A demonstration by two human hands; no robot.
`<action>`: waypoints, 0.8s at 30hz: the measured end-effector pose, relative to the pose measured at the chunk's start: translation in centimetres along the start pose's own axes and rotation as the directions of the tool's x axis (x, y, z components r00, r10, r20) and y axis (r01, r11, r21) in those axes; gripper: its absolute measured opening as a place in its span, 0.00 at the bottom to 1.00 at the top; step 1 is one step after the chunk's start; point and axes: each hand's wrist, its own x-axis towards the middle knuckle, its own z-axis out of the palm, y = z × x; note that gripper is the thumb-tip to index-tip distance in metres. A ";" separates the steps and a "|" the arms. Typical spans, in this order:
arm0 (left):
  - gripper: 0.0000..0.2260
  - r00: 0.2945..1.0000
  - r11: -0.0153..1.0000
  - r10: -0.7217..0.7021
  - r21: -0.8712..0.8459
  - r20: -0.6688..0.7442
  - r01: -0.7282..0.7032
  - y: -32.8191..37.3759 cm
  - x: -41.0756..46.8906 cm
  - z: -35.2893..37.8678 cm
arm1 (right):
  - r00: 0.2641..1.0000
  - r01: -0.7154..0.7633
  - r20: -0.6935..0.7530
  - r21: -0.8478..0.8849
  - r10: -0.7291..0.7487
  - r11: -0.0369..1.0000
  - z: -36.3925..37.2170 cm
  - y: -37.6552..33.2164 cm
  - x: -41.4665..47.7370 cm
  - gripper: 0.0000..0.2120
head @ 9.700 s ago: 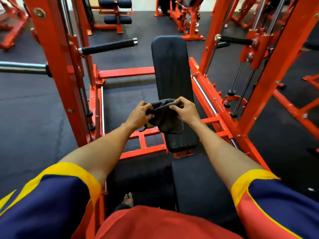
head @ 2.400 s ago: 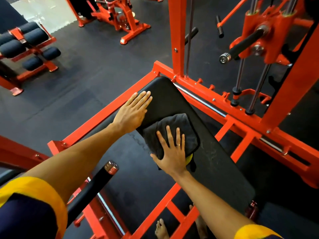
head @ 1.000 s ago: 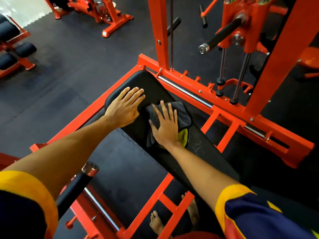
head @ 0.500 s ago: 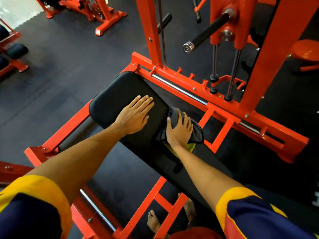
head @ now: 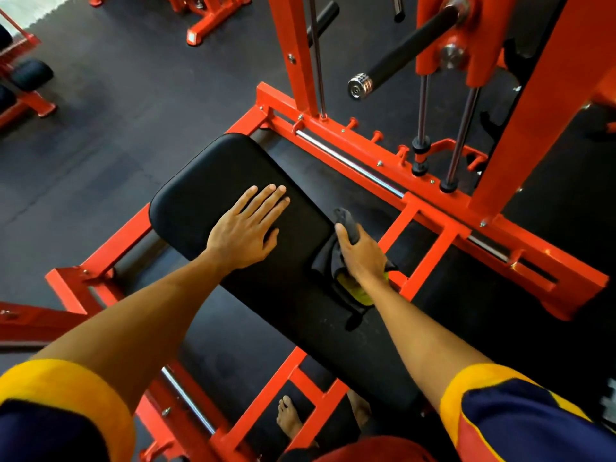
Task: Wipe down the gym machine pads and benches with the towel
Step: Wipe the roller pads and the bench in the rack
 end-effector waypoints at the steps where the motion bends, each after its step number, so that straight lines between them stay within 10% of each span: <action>1: 0.29 1.000 1.000 0.000 0.002 0.004 0.000 -0.1 0.1 0.1 | 0.999 -0.028 0.018 0.004 0.028 1.000 -0.1 0.3 0.3 0.31; 10: 0.29 1.000 1.000 0.001 0.021 0.027 -0.002 0.2 0.1 -0.5 | 0.940 0.025 -0.340 0.097 0.010 0.995 4.1 -9.7 -0.9 0.30; 13: 0.29 1.000 1.000 0.004 0.008 0.019 -0.004 0.2 -0.1 -0.4 | 0.947 0.131 -0.296 -0.009 -0.128 0.991 4.0 -5.3 -1.7 0.32; 19: 0.29 1.000 1.000 0.005 0.005 0.004 -0.005 0.1 0.1 -0.4 | 0.920 -0.269 -0.280 0.051 0.273 0.962 5.2 -3.3 -2.3 0.34; 24: 0.28 1.000 1.000 0.026 0.004 0.008 -0.026 0.0 -0.2 -0.4 | 0.942 -0.072 -0.328 0.000 0.068 0.997 9.0 -7.9 -7.2 0.31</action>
